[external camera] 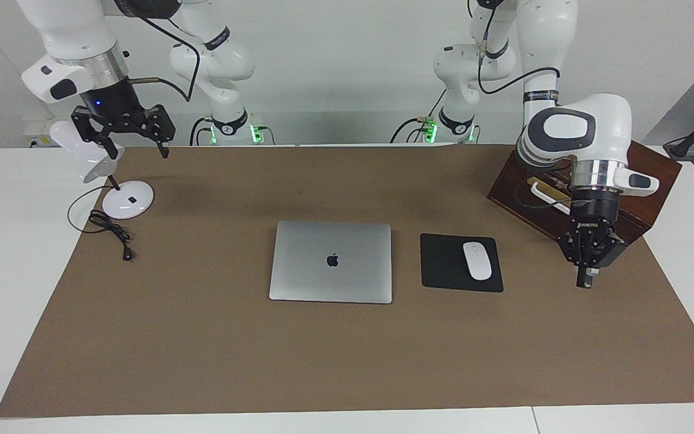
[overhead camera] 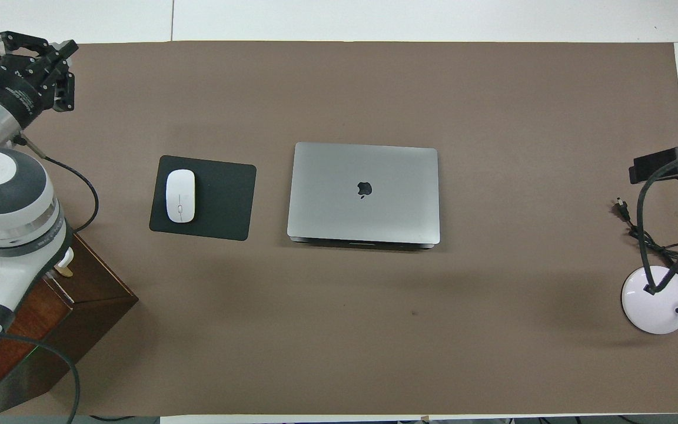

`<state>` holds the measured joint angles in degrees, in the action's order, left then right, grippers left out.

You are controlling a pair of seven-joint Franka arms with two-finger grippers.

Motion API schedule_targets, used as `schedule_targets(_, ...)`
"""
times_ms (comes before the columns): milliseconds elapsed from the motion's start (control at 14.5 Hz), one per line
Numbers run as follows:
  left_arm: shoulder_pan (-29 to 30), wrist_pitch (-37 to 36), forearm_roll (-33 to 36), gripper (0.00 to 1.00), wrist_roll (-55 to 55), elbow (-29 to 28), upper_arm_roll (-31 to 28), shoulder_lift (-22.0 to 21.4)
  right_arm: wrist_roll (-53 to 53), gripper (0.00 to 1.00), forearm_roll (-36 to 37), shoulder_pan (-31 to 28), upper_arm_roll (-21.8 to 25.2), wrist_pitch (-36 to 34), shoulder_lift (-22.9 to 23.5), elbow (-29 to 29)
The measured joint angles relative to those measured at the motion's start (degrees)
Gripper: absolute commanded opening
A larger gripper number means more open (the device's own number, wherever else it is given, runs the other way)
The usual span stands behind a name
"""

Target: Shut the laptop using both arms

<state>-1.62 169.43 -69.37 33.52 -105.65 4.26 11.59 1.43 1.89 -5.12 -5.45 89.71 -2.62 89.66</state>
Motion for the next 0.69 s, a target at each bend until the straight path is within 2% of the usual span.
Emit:
schedule_targets(346,2.09,-4.52,16.90,0.00,0.10,3.93,0.00,1.73,0.00,1.00,0.00,0.00,0.00,0.00,-0.36,0.40)
schedule_targets(484,2.83,-8.22,22.21,0.00,0.03,5.48,-0.06,2.36,0.00,1.00,0.00,0.00,0.00,0.00,-0.41,0.45)
schedule_targets(692,4.27,-15.86,34.14,0.00,0.18,7.15,-0.45,2.62,0.00,1.00,0.00,0.00,-0.02,-0.03,-0.44,0.50)
